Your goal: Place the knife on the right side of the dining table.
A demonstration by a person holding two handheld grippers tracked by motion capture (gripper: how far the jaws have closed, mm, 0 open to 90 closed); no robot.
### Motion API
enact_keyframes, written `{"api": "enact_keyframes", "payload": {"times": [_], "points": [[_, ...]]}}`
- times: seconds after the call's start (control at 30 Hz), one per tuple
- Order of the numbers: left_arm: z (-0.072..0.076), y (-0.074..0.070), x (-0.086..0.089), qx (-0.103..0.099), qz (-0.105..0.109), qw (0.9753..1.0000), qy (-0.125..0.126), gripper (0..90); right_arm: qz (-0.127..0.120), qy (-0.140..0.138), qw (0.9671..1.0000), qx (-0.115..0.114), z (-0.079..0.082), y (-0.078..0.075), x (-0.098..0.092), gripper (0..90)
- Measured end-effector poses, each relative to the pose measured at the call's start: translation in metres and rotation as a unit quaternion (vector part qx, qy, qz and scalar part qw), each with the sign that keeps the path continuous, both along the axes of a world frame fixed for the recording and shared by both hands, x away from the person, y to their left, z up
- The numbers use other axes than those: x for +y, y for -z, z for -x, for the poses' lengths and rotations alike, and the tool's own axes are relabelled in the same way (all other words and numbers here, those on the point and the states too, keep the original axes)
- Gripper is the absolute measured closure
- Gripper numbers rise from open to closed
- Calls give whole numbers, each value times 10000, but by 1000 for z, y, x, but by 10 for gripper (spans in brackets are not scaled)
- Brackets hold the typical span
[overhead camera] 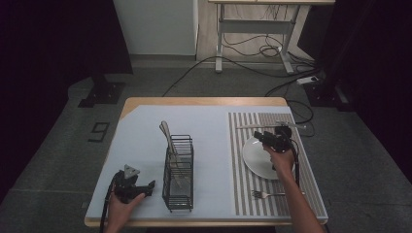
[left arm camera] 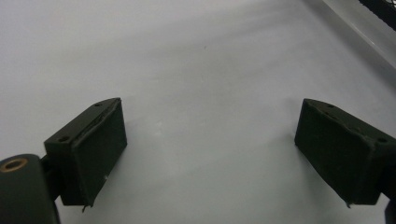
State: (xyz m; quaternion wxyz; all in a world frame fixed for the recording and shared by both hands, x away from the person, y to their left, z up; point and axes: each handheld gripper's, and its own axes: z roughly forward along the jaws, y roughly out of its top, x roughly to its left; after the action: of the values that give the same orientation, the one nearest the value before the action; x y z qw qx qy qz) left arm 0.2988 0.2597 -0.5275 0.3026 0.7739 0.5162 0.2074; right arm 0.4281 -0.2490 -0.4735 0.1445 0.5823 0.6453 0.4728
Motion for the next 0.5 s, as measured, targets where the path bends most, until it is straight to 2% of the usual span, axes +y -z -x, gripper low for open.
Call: {"api": "enact_keyframes", "payload": {"times": [0.1,0.23,0.4,0.47,0.5], "points": [[0,0,0,0,-1,10000,0,86,-48,-278,9995,-153,18,-4,10,457],[0,0,0,-2,-1,10000,-1,86,-101,-604,9979,-232,39,-2,25,447],[0,0,0,-1,-2,10000,0,86,-24,-996,9947,-242,59,4,46,423],[0,0,0,-1,-2,10000,0,86,73,-1257,9917,-247,70,11,62,410],[0,0,0,-1,-2,10000,0,86,73,-1257,9917,-247,70,11,62,410]]}}
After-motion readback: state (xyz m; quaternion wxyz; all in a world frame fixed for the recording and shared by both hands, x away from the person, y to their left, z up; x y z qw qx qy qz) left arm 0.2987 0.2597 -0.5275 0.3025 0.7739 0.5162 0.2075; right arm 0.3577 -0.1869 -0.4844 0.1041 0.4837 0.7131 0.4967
